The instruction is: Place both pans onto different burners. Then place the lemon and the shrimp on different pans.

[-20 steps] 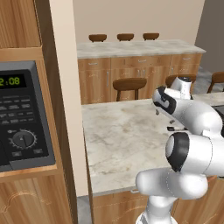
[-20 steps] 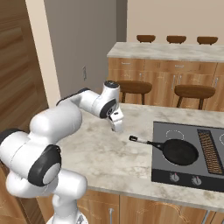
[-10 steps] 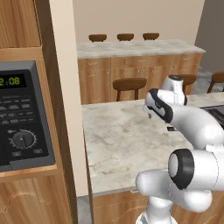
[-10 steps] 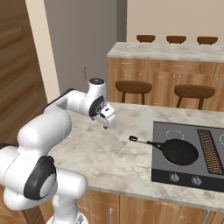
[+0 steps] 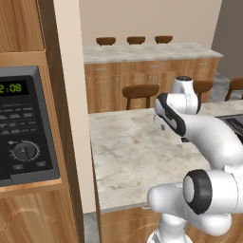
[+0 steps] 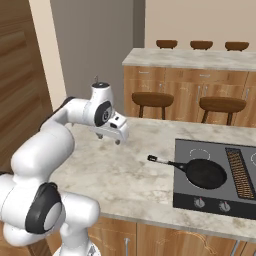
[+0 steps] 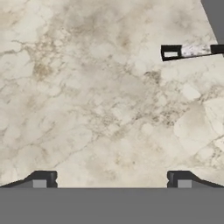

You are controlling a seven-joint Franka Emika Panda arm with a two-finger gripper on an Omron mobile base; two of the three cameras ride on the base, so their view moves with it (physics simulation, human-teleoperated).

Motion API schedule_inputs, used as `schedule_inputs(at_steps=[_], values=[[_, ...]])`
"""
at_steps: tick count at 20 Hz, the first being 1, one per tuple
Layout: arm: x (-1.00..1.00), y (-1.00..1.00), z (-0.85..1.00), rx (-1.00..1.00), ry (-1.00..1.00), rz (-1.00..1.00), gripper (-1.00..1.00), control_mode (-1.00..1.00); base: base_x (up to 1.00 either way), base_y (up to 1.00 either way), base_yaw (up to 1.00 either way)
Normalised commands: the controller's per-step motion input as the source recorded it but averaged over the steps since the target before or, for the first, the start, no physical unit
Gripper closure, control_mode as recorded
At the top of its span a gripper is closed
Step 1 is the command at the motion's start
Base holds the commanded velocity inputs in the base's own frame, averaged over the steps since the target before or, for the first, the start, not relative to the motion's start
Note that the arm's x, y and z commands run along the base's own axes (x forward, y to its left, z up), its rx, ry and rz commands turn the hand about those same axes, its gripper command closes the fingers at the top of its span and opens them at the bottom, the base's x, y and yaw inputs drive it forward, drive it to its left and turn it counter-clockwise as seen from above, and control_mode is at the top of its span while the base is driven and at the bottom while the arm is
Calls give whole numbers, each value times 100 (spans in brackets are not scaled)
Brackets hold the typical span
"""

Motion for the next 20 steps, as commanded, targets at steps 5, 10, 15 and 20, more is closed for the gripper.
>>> schedule_inputs(at_steps=[5,10,15,20], values=[[-20,0,0,-2,0,12,-100,-100,0,0,0],[-10,0,0,0,0,1,-100,100,-16,-5,0],[0,0,0,0,0,0,-100,100,-57,-81,-3],[0,0,0,0,0,0,-100,100,-15,-100,-1]])
